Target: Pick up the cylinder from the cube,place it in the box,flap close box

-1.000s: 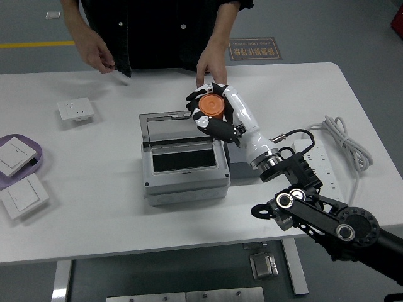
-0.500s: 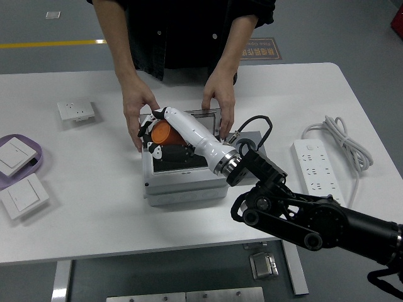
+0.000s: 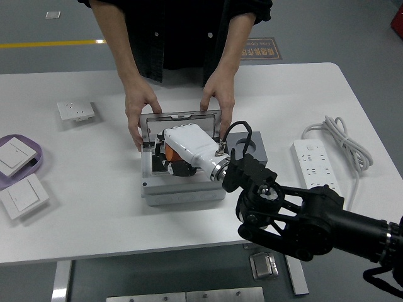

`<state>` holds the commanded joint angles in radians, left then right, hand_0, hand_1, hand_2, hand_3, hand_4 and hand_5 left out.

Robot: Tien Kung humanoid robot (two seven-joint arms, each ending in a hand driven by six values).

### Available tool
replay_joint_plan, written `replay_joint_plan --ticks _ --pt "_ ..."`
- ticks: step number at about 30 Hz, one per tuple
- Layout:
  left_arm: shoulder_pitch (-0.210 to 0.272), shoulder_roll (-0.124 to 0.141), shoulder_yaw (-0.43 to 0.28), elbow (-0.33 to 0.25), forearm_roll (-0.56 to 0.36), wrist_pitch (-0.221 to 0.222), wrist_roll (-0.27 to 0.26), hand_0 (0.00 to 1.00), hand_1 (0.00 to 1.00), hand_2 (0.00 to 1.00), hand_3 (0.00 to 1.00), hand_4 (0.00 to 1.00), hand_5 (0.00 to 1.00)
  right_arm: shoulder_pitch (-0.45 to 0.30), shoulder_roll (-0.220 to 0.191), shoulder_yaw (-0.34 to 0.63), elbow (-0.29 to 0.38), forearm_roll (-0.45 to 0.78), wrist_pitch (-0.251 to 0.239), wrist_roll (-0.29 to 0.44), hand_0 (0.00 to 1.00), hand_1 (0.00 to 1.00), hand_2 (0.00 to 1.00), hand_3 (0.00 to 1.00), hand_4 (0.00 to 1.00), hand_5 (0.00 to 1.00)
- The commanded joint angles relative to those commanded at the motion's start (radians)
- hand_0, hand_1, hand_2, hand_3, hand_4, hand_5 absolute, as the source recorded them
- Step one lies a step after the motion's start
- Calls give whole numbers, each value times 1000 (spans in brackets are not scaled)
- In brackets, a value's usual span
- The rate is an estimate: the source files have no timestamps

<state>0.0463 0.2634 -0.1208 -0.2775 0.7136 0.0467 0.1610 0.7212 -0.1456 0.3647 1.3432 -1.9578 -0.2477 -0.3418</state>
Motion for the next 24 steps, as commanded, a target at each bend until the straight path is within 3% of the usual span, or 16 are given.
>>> replay_joint_plan --ticks 2,3,8,9,14,15,20,21,24 --pt "0 0 0 0 0 0 0 626 618 551 630 703 327 4 3 -5 -6 -8 8 -8 168 332 424 345 2 2" --pt "0 0 0 0 1 0 0 626 618 551 631 703 327 5 4 -8 -12 -10 14 -13 546 505 523 529 281 2" --pt "-1 0 -1 -1 2 1 0 626 618 551 631 703 327 6 7 -17 -30 -7 41 -31 546 505 523 529 281 2" --pt "-1 0 -1 0 2 1 0 627 618 551 631 703 327 5 7 -18 -32 -7 46 -34 611 616 608 648 425 85" --pt "-1 0 3 -1 -2 0 0 627 618 551 631 703 327 2 7 -20 -37 0 65 -46 611 616 608 648 425 85" --pt "-1 -1 4 -1 -3 0 -1 627 618 550 632 703 326 2 7 -20 -38 3 66 -46 727 658 659 662 562 353" --pt "-2 -1 6 -2 -4 0 -2 627 618 550 632 703 326 -1 6 -19 -41 15 72 -44 727 658 659 662 562 353" --pt "-2 0 7 -1 -5 -1 -3 627 618 550 632 703 325 -2 5 -18 -41 18 72 -42 771 683 684 686 708 435" --pt "-2 0 10 -1 -6 -2 -4 627 618 550 632 703 325 -3 5 -17 -40 26 69 -34 771 683 684 686 708 435"
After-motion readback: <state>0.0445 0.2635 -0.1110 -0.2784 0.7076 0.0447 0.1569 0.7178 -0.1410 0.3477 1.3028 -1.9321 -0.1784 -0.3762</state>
